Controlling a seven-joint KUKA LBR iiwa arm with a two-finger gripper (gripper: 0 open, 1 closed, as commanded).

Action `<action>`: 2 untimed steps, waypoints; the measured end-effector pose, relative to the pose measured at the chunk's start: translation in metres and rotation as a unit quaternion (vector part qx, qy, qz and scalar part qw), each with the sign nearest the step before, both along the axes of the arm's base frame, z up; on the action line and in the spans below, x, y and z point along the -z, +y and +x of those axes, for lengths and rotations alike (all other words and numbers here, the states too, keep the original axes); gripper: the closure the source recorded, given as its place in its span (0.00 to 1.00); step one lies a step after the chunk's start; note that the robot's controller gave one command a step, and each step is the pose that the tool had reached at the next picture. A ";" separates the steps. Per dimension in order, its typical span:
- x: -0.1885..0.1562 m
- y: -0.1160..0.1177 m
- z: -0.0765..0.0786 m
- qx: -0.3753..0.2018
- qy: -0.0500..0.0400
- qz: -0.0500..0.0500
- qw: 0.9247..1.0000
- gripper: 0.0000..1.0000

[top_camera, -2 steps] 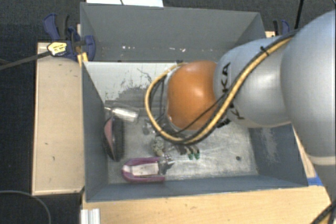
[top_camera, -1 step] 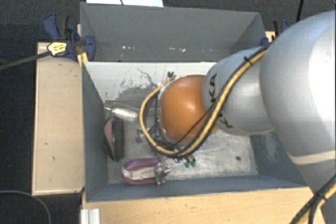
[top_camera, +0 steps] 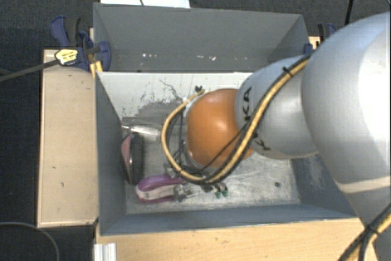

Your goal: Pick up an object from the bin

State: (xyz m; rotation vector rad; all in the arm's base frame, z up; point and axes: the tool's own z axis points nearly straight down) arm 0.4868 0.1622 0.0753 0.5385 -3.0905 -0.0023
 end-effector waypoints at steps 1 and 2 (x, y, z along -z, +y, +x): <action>-0.123 -0.041 0.030 -0.174 -0.006 0.000 0.985 1.00; -0.241 -0.020 0.031 -0.292 -0.007 0.001 0.956 1.00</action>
Offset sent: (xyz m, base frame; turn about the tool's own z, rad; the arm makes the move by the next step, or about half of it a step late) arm 0.0280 -0.0404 0.1208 -0.3532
